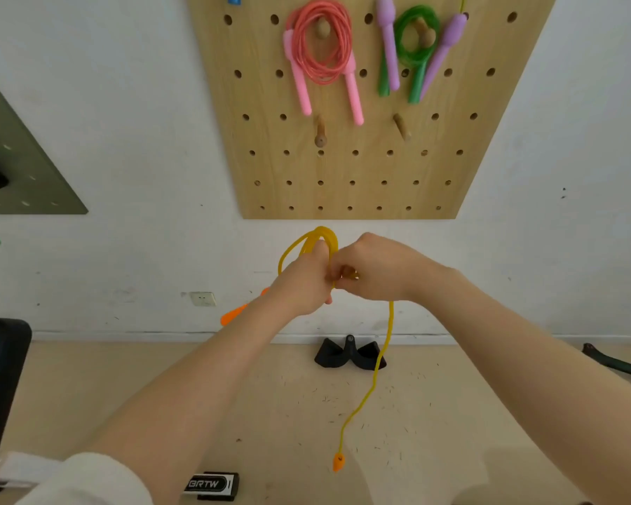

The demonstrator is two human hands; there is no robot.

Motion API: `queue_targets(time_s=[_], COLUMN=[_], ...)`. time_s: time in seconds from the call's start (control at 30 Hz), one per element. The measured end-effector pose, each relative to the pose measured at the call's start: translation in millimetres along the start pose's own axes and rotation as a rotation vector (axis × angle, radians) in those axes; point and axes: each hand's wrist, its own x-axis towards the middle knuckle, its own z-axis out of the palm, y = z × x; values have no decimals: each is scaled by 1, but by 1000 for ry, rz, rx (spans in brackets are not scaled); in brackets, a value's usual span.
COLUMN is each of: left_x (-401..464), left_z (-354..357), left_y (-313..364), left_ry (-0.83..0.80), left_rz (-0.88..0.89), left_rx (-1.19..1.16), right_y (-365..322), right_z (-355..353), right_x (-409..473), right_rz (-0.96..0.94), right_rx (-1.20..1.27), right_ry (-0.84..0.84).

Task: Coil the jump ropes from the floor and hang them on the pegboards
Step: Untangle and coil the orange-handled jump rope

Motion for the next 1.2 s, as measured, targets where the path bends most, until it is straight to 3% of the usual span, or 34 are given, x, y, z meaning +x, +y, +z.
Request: queue_targets(time_s=[0.1,0.23,0.37,0.47,0.6,0.67,0.73,0.83,0.9,1.0,1.07,1.13,1.2], left_x=[3,-4,-16,-23,-32,-35,-37,-35,-32,-23,-15,-6,1], left_z=[-3,-13,-20,-29,-33,-31,-33,-43,-47,-40,-29,-23,-19], left_y=[7,13,15,19,18,13,9,9,9,7,5,2,2], left_ry=[-1,-117,-225,-291,-223,-165,-137,4,158,277,417,570,608], left_rz=[20,-25,29,49,88,111,200,335,281,106,-40,-138,-138], left_rx=[-274,-728,-975,-1108,-1046,-1180,-1458,-1751,-1777,-1589,-1483,-1344,-1029], right_y=[18,35,35,38,39,39,41,43,39,20,4,-11,-19], right_z=[-14,-30,-32,-27,-20,-14,-2,27,42,50,48,40,31], right_x=[-5,-8,-2,2,6,10,13,12,10,12,16,21,26], right_rz=[-62,-41,-27,9,0,-5,80,249,326,195,130,90,56], right_rx=[59,293,402,646,939,1069,1209,1067,866,334,87,11,8], right_ry=[108,224,248,254,67,52,113,144,16,-181,-154,-96,-116])
